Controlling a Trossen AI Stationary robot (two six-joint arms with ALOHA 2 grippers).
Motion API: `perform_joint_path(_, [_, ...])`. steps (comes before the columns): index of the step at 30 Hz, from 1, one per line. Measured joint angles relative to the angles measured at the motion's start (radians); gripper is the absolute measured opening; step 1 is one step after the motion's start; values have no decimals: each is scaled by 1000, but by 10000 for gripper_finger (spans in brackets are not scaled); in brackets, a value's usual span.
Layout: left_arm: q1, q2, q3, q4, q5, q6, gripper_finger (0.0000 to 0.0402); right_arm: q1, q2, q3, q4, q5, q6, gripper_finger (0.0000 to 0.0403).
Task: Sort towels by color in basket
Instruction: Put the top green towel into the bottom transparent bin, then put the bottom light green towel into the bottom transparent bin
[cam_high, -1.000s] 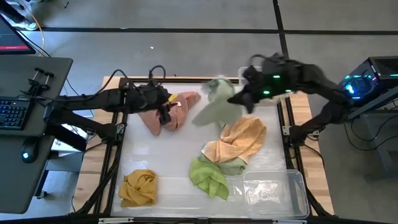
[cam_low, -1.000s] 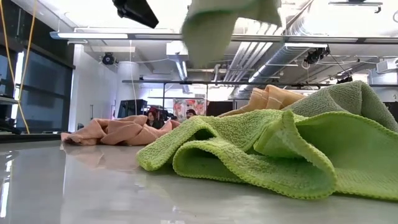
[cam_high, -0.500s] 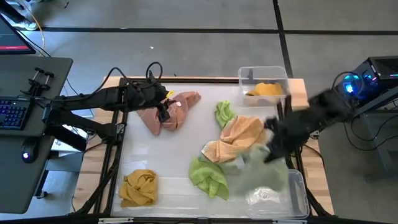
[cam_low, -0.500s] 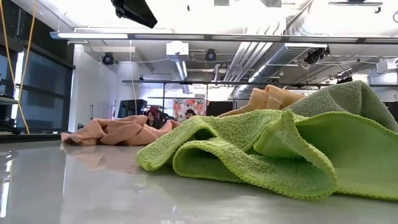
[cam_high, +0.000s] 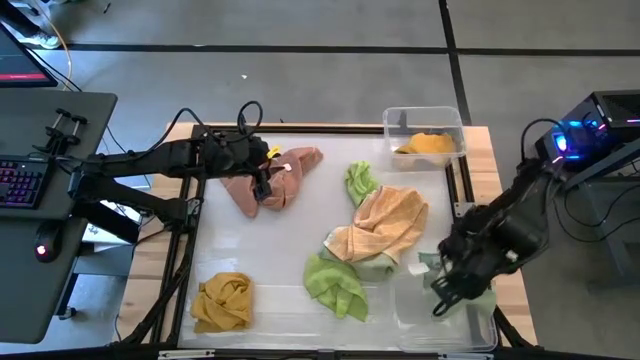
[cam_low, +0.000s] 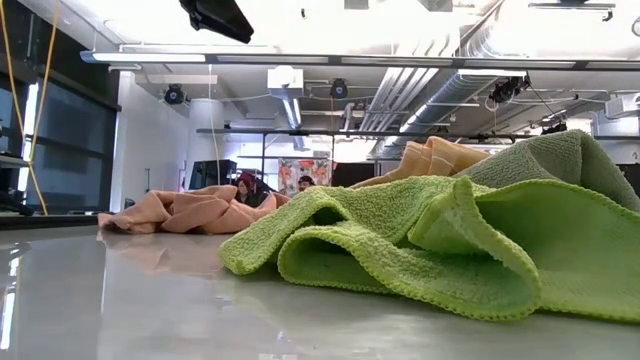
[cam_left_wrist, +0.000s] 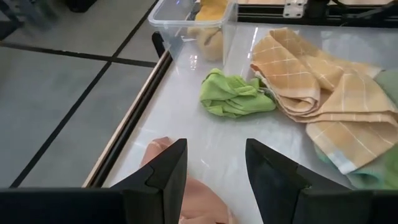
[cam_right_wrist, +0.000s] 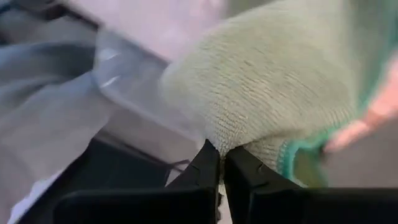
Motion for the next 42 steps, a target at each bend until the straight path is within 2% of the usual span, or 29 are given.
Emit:
perform_joint_path(3, [0,0,0,0,15,0,149,-4,1,-98,213,-38,-87,17])
perform_joint_path(7, [0,0,0,1,31,0,149,0,2,-209,467,-156,-92,35])
perform_joint_path(10, [0,0,0,1,32,0,149,11,2,-263,498,-208,-43,56])
perform_joint_path(19, [0,0,0,1,38,0,149,15,2,-283,511,-237,11,155])
perform_joint_path(24, [0,0,0,2,75,0,149,15,-8,-283,511,-255,78,175])
perform_joint_path(26, [0,0,0,3,80,1,149,15,-17,-283,511,-221,110,175])
perform_joint_path(30, [0,0,0,5,82,6,149,15,-31,-283,456,-75,96,173])
perform_joint_path(33, [0,0,0,2,84,-14,149,11,-31,-297,452,-9,-34,172])
perform_joint_path(37, [-3,0,0,1,90,-25,149,0,-31,-328,468,16,-195,172])
perform_joint_path(42, [-58,-12,-1,8,213,2,149,-32,-54,-329,633,189,-219,172])
